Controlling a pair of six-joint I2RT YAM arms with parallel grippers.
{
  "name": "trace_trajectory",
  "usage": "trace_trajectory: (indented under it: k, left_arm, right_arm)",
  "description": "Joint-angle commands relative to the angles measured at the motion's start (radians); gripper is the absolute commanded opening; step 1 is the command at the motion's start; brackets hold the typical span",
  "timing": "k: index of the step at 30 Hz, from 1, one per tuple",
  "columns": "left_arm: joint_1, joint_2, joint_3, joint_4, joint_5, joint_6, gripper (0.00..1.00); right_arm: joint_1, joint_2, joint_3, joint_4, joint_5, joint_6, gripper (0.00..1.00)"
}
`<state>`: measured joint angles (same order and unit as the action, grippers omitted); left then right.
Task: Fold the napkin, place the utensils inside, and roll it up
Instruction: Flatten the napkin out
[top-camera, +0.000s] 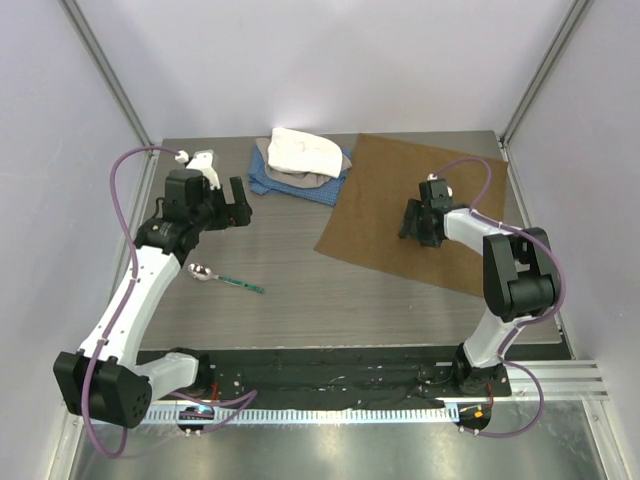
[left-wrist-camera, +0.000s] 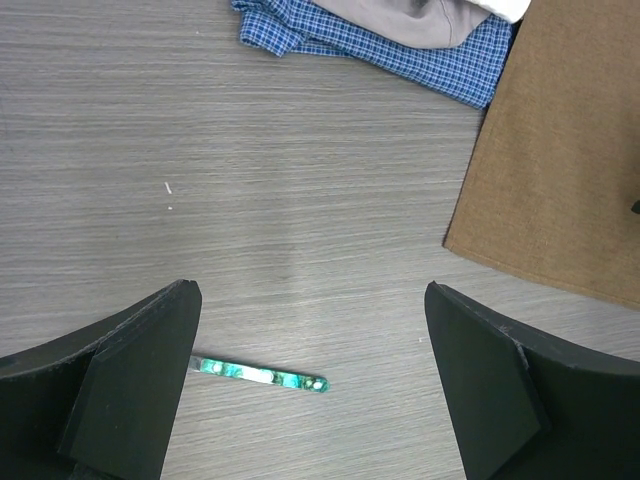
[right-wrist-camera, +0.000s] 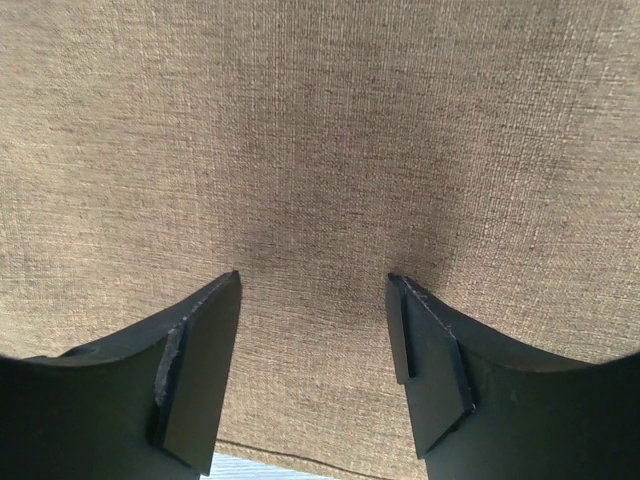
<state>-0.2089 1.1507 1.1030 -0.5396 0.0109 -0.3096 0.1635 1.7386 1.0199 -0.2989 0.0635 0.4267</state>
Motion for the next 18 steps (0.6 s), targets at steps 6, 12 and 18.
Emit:
trace_trajectory:
  k: [6, 12, 18]
  left_arm:
    - [-0.001, -0.065, -0.008, 0.043, 0.0, -0.002, 1.0]
    - [-0.001, -0.077, -0.009, 0.046, 0.009, -0.006, 1.0]
    - [0.0, -0.085, -0.009, 0.047, 0.014, -0.006, 1.0]
  right_arm:
    - [-0.041, -0.076, -0.164, -0.086, 0.045, 0.067, 0.68]
    - [-0.073, -0.181, -0.25, -0.121, 0.055, 0.081, 0.69]
    - [-0.082, -0.263, -0.274, -0.155, 0.068, 0.083, 0.7]
